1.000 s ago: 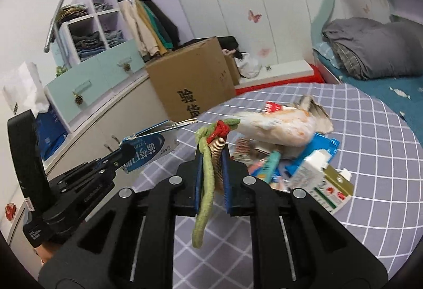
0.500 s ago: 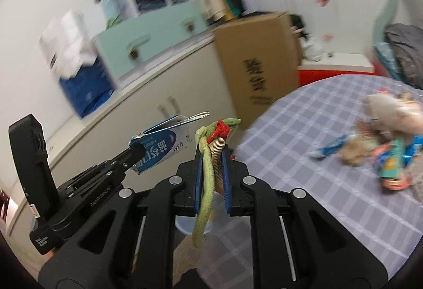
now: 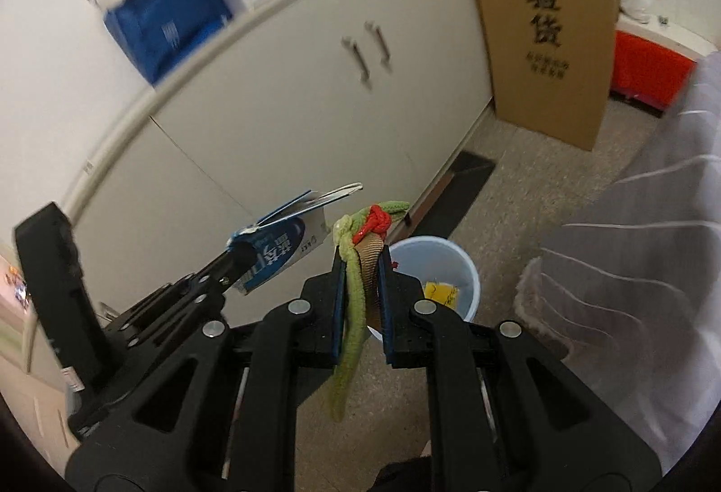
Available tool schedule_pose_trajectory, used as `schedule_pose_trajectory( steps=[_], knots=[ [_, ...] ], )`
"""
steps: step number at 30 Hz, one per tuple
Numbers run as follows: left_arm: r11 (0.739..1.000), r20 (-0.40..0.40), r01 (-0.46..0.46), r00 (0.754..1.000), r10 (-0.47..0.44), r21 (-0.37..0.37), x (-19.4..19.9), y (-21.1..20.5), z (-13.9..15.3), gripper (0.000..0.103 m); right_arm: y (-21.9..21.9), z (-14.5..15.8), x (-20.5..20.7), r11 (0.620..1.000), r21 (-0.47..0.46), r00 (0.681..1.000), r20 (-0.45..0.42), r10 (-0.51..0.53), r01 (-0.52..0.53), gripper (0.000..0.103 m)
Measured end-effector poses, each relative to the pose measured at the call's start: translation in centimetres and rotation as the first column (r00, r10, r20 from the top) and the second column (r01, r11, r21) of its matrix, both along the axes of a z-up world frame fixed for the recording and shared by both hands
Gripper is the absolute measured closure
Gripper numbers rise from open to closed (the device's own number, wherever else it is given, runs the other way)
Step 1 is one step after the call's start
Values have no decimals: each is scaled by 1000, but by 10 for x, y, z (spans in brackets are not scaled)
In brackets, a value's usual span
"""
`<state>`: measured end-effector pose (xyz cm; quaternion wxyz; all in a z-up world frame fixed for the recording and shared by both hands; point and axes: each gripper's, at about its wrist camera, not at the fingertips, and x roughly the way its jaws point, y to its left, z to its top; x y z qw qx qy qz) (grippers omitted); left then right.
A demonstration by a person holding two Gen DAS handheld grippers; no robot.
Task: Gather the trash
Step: 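Carry both to the wastebasket and open both tools to drop them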
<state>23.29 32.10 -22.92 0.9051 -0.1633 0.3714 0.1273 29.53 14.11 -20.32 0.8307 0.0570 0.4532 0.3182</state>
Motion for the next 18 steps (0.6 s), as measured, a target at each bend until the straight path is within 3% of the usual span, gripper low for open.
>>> schedule_pose_trajectory(
  steps=[2,4,5,6,18],
  knots=[
    [1000,-28,-23,999,22,-7,5,14,-13,100,20,-18,11,1000,-12,1000,-1,12,-12,88],
    [999,-48,-38,998,38,-16,9,24,-23,100,37,-36,24,999,-2,999,-17,36,-36,76],
    [999,-64,-46,997,45,-19,12,30,-30,100,41,-43,28,999,-9,999,-17,42,-42,40],
    [998,-74,-51,996,49,-21,14,33,-35,100,46,-49,31,999,-35,999,-11,32,-33,27],
    [999,-124,-36,992,32,-32,31,37,-61,100,40,-65,32,992,-122,1000,10,-11,12,27]
  ],
)
